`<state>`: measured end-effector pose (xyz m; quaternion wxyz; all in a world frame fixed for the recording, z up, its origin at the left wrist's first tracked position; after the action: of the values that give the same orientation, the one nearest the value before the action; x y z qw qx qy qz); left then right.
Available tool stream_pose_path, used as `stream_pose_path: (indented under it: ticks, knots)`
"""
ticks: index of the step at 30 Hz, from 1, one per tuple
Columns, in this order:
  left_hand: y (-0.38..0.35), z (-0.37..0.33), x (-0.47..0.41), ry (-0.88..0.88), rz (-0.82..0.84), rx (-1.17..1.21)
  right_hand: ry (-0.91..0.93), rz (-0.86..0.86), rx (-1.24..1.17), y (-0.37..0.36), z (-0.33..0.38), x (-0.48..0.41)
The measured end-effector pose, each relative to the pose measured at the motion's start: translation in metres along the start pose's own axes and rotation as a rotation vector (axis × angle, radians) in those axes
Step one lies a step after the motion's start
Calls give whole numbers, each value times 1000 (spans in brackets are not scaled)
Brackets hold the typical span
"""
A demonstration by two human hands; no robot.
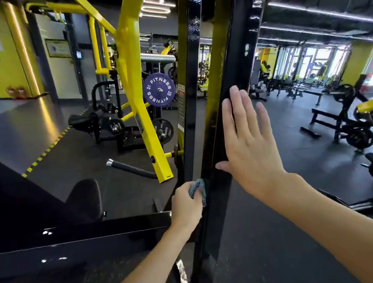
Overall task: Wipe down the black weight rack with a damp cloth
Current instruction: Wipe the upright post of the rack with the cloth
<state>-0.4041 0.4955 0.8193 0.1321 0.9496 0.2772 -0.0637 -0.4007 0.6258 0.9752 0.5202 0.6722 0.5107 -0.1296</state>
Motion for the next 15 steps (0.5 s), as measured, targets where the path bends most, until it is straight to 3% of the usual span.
stream_pose_path:
  ticks: [5,9,15]
  knots:
    - [3,-27,-17,-96,-60,110,8,19,-48,-8,1,-1]
    - [2,-27,-27,-54,-16,70,10,11,-65,-7,0,-1]
    - [5,-40,-27,-149,-15,94,9,14,-74,-8,0,-2]
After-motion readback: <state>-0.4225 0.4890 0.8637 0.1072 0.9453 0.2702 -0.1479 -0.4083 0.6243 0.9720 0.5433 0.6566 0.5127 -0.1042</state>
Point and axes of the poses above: each hand's wrist, its own x-axis away from the middle knuckle, its own y-axis out of the back of the hand, z = x × y, the point moved 4 cm from there along -x, towards the middle knuckle, and after that the axes turned 4 degrees about -z, right-handed, at the moved point
